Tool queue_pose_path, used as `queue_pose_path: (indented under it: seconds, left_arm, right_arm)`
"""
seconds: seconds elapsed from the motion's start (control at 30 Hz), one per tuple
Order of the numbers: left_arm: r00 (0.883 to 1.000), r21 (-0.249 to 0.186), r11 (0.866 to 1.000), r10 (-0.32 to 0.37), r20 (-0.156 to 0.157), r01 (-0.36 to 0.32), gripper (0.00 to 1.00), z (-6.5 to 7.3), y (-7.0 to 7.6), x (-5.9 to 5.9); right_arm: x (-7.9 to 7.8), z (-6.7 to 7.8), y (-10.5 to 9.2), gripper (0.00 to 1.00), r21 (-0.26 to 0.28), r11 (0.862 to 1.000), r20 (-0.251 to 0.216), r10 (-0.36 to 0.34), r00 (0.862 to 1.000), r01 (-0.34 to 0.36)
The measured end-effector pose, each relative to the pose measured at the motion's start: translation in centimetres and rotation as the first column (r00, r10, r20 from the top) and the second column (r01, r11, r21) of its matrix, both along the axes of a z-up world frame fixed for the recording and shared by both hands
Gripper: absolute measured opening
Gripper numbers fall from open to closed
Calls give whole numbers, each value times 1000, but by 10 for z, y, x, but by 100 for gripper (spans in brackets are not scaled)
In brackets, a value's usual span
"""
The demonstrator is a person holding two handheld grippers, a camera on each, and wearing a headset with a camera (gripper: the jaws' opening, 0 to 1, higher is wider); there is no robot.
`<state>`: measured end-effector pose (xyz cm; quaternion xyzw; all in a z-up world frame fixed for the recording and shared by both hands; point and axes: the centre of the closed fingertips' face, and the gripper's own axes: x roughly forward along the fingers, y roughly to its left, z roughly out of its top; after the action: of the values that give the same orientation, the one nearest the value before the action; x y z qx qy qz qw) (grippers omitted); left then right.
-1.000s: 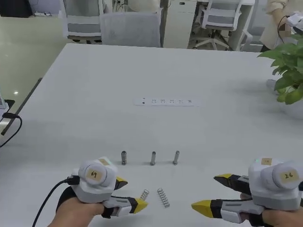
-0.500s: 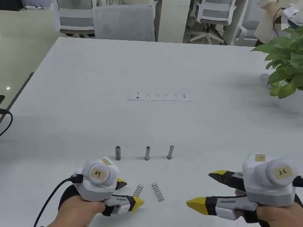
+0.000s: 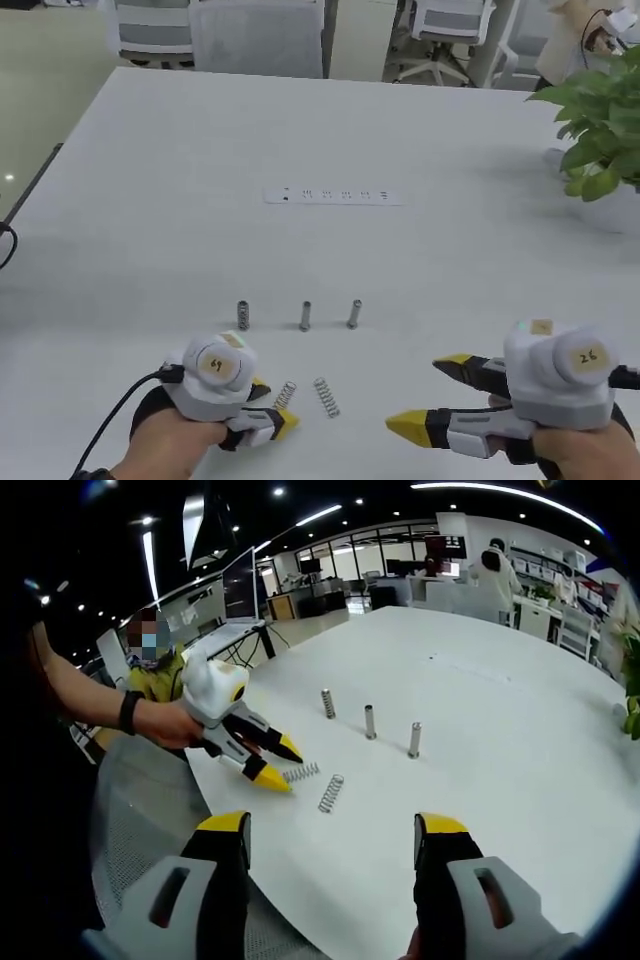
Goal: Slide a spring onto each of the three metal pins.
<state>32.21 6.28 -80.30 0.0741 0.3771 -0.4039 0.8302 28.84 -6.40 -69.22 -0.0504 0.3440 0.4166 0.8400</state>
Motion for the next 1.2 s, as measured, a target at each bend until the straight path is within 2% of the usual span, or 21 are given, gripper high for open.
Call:
queue_pose_path:
  seconds: [0.1, 0.23, 0.53, 0.67, 0.97, 1.2]
  left_arm:
    - [1000, 11, 1000, -4, 5, 4, 23, -2, 0, 0]
    - [1000, 35, 999, -6, 28, 5, 17, -2, 2, 3]
    - [999, 79, 997, -6, 39, 3, 3, -5, 9, 7]
    - [998, 97, 995, -25, 50, 20, 3, -4, 9, 5]
    - [999, 116, 992, -46, 24, 43, 2, -5, 15, 2]
    - [999, 100, 995, -29, 24, 26, 2, 1, 24, -1]
  right_arm:
    - [1, 1, 0, 65, 1, 1000, 2, -1, 1000, 1]
    - [2, 0, 0, 64, 2, 1000, 0, 0, 1000, 0]
    - [2, -2, 6, 64, 2, 1000, -7, 13, 1000, -13]
    - [1, -3, 10, 64, 6, 1000, -11, 21, 1000, -21]
    - [0, -4, 15, 64, 4, 999, -16, 40, 999, -40]
    - [2, -3, 18, 63, 17, 999, -20, 42, 999, -42]
